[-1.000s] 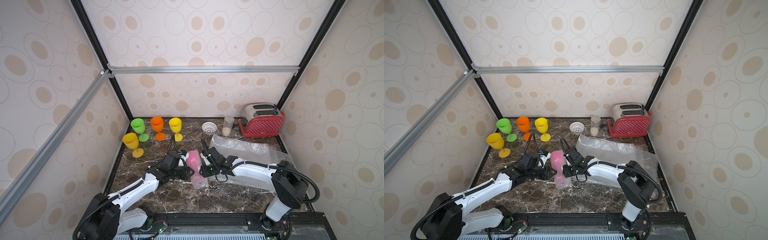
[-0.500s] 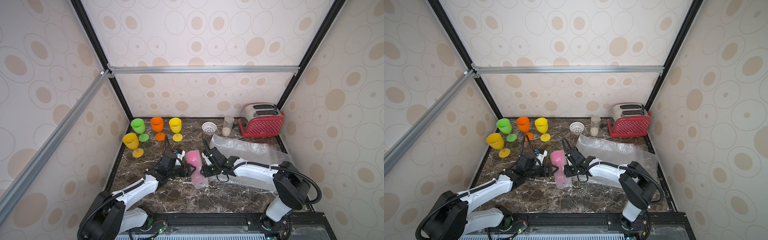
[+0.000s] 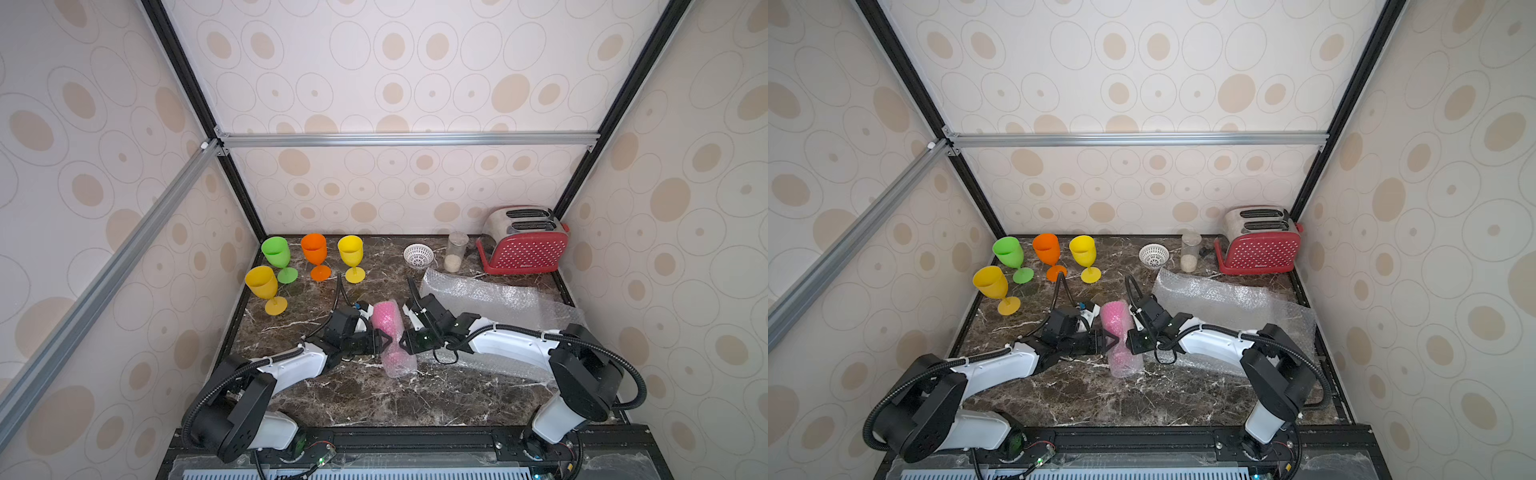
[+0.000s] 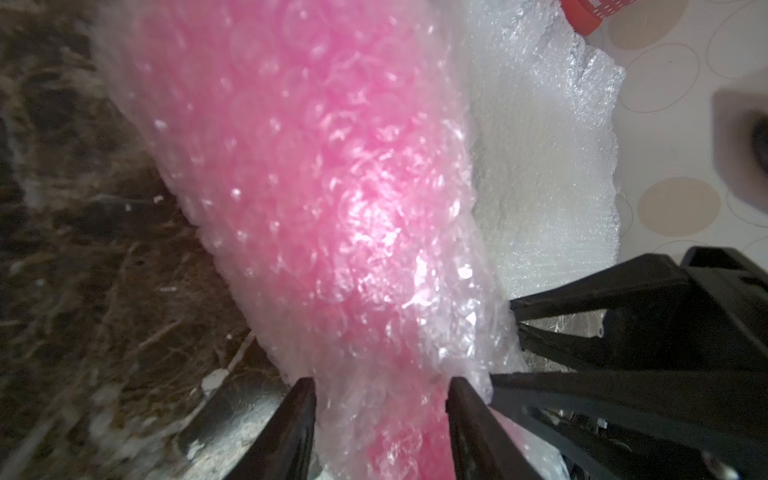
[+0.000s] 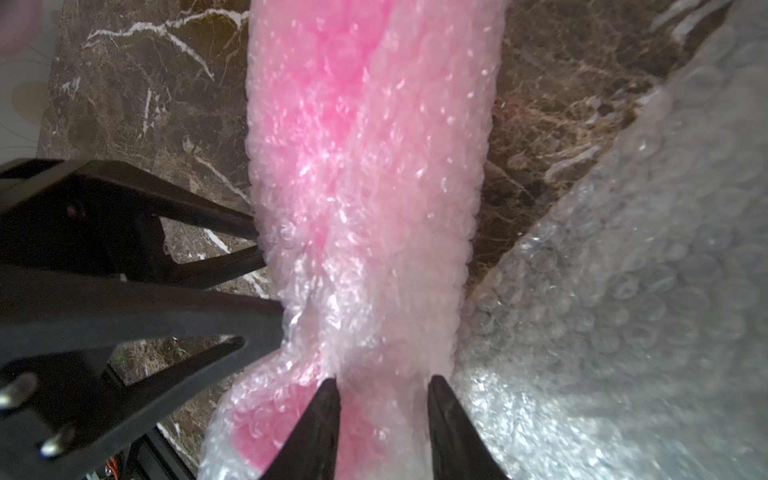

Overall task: Unpack wine glasses from bubble wrap
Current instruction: Unwrap the bubble wrap at the center of the board.

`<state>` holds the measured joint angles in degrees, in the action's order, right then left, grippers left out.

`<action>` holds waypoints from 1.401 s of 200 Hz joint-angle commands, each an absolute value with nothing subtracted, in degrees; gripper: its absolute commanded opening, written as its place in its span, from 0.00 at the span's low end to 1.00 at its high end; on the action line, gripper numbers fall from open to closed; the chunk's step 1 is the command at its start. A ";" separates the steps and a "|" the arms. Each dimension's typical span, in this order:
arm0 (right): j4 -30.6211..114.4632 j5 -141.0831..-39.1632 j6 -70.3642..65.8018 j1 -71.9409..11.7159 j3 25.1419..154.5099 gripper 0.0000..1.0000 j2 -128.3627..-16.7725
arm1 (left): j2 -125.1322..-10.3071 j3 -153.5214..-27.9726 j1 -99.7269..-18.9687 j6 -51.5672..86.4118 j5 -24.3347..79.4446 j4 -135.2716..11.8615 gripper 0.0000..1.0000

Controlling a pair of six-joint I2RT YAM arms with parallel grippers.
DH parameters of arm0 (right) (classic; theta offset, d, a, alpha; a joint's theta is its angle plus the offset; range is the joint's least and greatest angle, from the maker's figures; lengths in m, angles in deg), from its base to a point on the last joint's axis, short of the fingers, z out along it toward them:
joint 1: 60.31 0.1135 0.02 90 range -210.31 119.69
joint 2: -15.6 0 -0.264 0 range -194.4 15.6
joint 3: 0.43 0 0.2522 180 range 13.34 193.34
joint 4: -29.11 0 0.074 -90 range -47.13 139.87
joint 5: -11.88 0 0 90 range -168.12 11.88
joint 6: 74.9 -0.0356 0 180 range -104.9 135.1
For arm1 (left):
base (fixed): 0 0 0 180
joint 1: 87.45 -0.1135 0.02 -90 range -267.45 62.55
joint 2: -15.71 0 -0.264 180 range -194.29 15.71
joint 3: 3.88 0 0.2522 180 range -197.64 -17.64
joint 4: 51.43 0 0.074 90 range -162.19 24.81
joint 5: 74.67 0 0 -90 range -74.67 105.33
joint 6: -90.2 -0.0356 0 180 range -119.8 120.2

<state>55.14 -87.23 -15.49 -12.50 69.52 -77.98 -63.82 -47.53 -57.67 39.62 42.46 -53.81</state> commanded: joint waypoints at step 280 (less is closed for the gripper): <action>65.46 -72.56 -9.02 -11.04 78.84 0.60 -80.75 | -54.17 -48.93 -56.47 38.42 38.07 -60.00 0.00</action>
<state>62.97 -77.48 -9.85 -11.23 79.42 -82.64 -55.62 -49.32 -56.79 39.12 37.96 -59.49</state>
